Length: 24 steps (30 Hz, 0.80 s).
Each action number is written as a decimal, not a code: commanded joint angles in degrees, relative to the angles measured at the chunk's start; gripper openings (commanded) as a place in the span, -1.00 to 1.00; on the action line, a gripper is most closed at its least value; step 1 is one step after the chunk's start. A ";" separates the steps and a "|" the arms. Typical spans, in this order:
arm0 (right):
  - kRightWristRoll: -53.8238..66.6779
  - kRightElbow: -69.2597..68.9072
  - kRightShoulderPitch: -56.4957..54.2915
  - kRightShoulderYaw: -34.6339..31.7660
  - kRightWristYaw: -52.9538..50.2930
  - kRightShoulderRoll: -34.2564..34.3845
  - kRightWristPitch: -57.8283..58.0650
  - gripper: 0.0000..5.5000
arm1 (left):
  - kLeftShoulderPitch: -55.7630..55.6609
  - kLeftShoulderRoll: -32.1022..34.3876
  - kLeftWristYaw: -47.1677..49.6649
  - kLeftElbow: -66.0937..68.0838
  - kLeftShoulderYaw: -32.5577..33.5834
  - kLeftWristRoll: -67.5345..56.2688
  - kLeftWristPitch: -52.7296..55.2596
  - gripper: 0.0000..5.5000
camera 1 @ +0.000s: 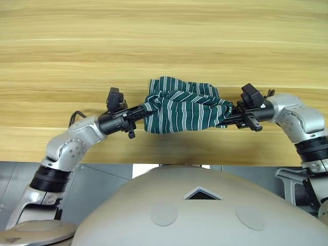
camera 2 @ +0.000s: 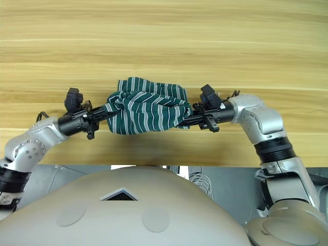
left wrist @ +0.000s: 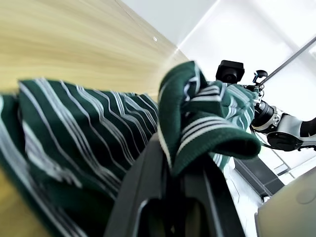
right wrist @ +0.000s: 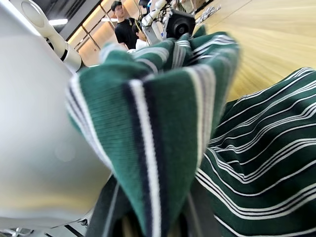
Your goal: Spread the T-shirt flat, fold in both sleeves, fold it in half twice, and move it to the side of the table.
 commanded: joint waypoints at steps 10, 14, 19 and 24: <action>-6.15 17.09 -10.19 -4.70 -1.59 6.69 7.11 -0.97 | -15.64 -5.63 -3.89 15.47 2.38 13.51 8.31 -1.00; -9.85 21.52 -12.25 -4.30 -0.54 7.40 6.95 -0.97 | -15.94 -8.54 -5.46 20.52 1.83 19.31 5.68 -1.00; -14.26 24.14 -13.14 -3.82 1.12 7.70 5.00 -0.66 | -17.07 -12.19 -6.26 23.03 3.62 23.05 3.34 -1.00; -17.43 26.63 -13.80 -3.95 2.16 8.98 2.75 -0.31 | -16.71 -14.09 -6.70 22.35 6.40 24.34 1.74 -1.00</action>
